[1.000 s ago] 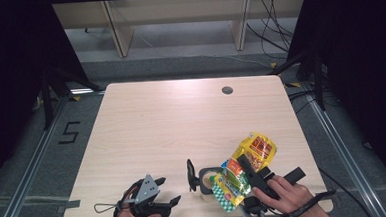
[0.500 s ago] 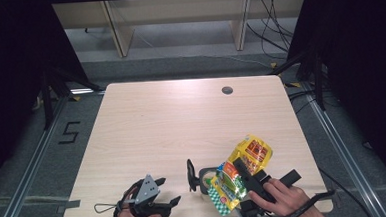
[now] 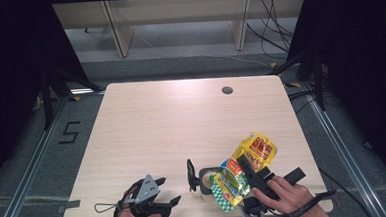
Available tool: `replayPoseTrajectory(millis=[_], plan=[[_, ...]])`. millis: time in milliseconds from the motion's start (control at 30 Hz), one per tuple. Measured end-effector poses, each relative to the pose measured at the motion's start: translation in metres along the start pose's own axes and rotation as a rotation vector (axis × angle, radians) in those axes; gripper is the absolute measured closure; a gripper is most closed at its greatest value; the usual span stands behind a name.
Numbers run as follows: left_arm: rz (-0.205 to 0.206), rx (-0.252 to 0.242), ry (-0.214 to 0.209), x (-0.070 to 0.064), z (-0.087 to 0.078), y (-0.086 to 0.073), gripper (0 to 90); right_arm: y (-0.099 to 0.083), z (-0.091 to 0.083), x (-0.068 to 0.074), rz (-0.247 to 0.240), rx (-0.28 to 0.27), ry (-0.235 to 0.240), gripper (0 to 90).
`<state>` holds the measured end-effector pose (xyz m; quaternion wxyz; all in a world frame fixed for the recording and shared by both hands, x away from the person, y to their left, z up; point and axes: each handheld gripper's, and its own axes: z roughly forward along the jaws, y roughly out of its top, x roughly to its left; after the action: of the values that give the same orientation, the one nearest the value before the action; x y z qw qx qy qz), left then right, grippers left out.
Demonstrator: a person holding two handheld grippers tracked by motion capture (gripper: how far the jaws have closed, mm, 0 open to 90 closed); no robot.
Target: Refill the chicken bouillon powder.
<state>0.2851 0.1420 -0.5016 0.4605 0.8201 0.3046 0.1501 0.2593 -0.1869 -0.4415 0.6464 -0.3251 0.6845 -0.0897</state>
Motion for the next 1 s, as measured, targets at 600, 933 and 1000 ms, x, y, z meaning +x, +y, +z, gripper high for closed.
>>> replayPoseTrajectory(millis=[600, 933, 1000], plan=[[0.023, -0.003, -0.003, 0.0017, -0.0002, 0.0011, 22.8, -0.0012, -0.0009, -0.0001, 0.009, -0.005, 0.002, 51.5], [0.004, -0.009, -0.004, 0.0005, 0.0005, 0.0004, 22.8, -0.0012, -0.0013, -0.0004, 0.003, -0.001, 0.0, 51.6], [0.007, -0.005, 0.007, 0.0004, 0.0006, 0.0003, 22.8, 0.0016, -0.002, 0.0019, 0.023, 0.01, 0.023, 51.5]])
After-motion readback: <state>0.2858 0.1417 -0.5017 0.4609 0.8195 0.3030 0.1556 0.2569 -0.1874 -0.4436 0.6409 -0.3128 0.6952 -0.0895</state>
